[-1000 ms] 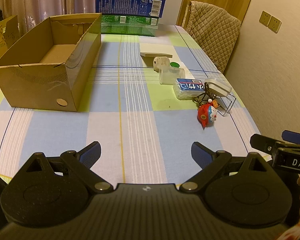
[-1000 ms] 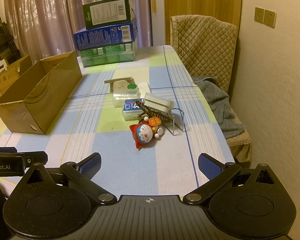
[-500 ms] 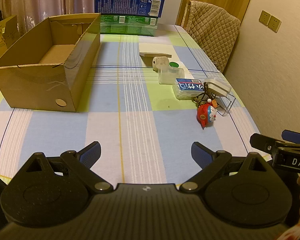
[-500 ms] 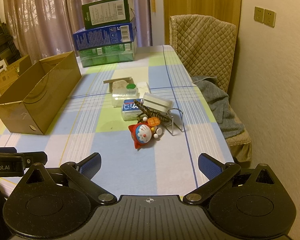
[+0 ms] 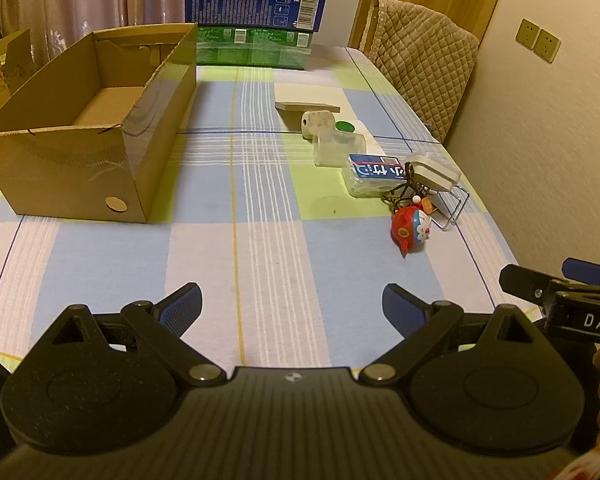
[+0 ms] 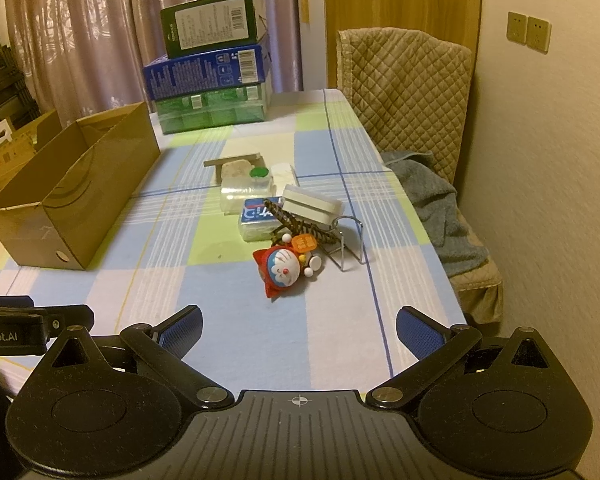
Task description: Organize rigid objects
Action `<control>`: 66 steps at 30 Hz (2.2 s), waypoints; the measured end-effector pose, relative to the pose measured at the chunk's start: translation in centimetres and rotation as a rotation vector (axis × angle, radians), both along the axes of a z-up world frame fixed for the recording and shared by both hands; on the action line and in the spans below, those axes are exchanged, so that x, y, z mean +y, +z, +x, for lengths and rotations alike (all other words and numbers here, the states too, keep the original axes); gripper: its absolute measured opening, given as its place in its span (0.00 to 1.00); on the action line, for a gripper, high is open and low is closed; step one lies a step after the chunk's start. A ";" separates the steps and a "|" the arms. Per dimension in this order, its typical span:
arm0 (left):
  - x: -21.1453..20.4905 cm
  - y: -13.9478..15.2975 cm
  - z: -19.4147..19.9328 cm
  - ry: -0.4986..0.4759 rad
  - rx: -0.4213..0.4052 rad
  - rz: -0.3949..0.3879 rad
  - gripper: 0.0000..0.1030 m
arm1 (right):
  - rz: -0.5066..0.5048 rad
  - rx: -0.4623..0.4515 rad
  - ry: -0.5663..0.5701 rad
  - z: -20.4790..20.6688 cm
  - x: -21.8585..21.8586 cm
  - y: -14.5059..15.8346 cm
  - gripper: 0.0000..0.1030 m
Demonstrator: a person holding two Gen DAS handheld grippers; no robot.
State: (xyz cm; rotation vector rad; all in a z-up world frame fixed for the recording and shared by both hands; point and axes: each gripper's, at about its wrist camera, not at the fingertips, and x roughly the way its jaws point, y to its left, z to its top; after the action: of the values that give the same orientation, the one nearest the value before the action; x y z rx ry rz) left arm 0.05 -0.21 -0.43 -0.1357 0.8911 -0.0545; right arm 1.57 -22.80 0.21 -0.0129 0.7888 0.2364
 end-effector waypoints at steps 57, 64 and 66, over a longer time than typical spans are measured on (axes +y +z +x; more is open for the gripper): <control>-4.8 -8.8 11.2 -0.436 -0.022 0.016 0.39 | -0.109 0.192 0.355 17.8 -2.3 -8.3 0.23; -1.3 -8.6 9.9 -0.360 -0.024 0.020 0.39 | -0.115 0.233 0.413 17.0 0.1 -7.2 0.23; -0.4 -8.6 9.7 -0.336 -0.025 0.021 0.39 | -0.165 0.223 0.455 16.2 1.4 -6.9 0.23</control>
State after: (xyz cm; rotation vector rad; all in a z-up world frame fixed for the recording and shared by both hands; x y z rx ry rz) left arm 9.75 -0.57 -9.02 0.0355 0.8824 -0.3594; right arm 17.73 -21.41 -6.72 -0.3290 1.0208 0.6108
